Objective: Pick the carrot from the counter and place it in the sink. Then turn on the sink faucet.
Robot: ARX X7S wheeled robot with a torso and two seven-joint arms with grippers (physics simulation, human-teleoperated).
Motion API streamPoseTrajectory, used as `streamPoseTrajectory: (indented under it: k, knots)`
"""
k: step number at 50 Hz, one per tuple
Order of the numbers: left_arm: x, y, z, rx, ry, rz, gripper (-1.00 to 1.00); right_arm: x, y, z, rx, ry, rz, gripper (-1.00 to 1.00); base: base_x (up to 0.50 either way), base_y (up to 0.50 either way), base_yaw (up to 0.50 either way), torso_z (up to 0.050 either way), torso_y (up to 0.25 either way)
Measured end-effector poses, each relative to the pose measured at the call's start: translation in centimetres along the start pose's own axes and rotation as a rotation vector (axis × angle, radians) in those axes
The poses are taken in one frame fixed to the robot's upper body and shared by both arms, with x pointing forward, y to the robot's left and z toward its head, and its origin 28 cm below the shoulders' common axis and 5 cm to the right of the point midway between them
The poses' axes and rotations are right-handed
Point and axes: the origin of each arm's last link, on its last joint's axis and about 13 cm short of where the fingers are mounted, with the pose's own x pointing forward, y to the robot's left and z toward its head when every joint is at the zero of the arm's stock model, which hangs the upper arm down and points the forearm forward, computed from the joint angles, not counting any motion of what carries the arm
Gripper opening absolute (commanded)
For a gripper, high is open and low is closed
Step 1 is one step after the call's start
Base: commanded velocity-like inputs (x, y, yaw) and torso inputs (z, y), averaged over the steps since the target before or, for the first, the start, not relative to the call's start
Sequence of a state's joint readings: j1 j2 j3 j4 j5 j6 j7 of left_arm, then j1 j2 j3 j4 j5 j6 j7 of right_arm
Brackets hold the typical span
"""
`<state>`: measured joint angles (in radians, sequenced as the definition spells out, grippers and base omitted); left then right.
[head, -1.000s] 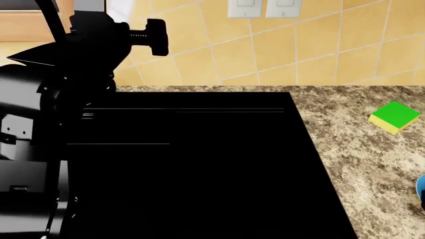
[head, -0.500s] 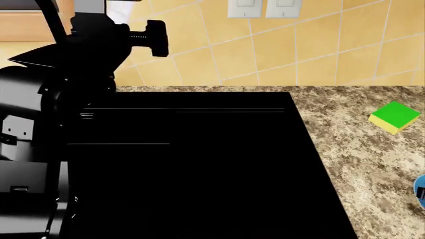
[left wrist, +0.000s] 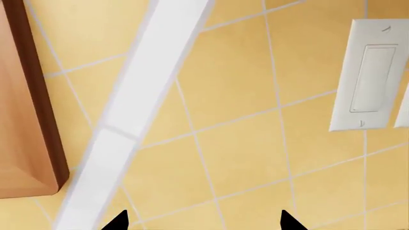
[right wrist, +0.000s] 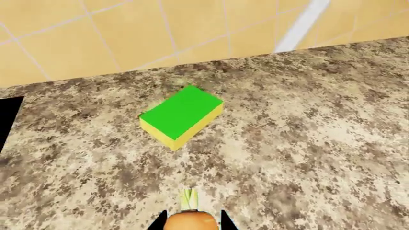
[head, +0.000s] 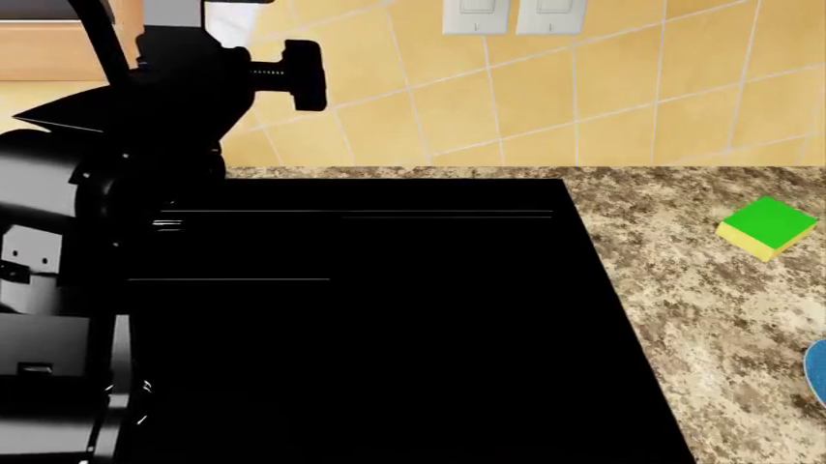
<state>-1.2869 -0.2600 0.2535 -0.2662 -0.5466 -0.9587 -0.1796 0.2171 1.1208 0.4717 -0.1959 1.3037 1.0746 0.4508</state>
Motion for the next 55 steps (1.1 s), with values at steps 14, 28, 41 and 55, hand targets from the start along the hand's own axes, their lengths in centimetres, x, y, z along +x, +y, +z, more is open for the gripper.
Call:
streamPoseTrajectory:
  k: [14,28,41,55]
  knots:
    - [-0.1,0.1,-0.1,-0.003,0.001,0.002,1.00,-1.6,2.3,4.7,0.008,-0.184,0.080,-1.00,0.00,0.00,0.00,0.000,0.000]
    - [0.0,0.0,-0.2,-0.001,0.004,0.001,1.00,-0.6,7.6,8.1,-0.051,-0.257,0.262,-1.00,0.00,0.00,0.00,0.000,0.000]
    - [0.1,-0.1,-0.2,0.001,0.004,-0.002,1.00,0.7,13.9,9.5,-0.142,-0.248,0.504,-1.00,0.00,0.00,0.00,0.000,0.000]
    - [0.4,-0.4,-0.4,0.002,0.009,-0.007,1.00,1.5,20.0,8.0,-0.212,-0.184,0.780,-1.00,0.00,0.00,0.00,0.000,0.000]
